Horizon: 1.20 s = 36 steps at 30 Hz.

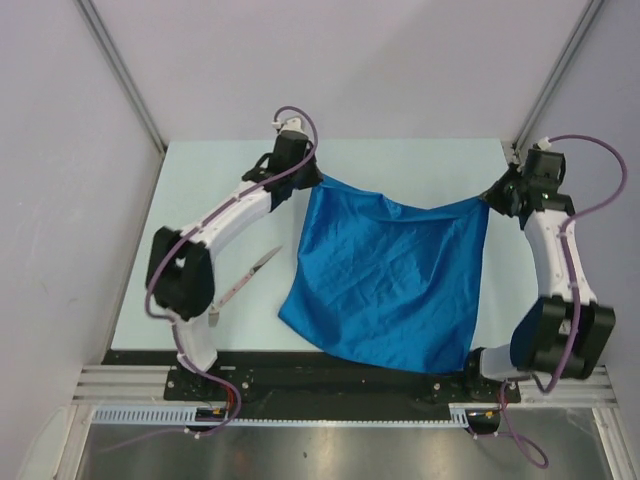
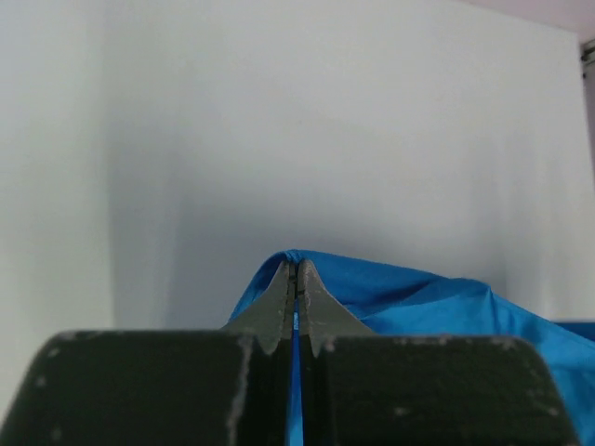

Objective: Fold the napkin into a case and place the utensils inside
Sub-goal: Fold and flatten the napkin at the center of the board.

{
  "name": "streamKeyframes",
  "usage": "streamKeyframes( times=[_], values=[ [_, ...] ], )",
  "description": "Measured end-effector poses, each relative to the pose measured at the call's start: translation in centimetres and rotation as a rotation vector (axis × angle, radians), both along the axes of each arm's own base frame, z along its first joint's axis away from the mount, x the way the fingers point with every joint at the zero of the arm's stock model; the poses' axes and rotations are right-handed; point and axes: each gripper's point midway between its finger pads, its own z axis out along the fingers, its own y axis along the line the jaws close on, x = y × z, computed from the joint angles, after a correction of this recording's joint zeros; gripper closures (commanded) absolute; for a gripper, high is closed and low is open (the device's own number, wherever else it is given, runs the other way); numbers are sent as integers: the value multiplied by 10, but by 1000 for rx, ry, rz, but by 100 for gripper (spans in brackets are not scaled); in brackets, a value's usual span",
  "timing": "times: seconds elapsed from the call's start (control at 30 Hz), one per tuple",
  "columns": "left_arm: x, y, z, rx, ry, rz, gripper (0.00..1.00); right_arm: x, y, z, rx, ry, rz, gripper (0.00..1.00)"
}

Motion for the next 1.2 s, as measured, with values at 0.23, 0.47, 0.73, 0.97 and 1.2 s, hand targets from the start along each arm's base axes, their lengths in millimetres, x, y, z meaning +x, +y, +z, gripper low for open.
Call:
streamKeyframes(
  times=[0.23, 0.47, 0.73, 0.97, 1.2],
  values=[
    [62, -23, -47, -48, 23, -29, 100, 73, -13, -60, 29, 68, 33, 100],
    [91, -26, -34, -116, -35, -35, 100, 111, -8, -57, 38, 22, 74, 100],
    [64, -8, -65, -101, 122, 0, 100, 75, -4, -84, 53, 176, 40, 100],
    [-40, 20, -101, -6, 335, 24, 100, -44, -10, -128, 95, 445, -117, 100],
    [-100, 17, -97, 35, 329, -50, 100, -115, -6, -145, 92, 555, -191, 100]
  ],
)
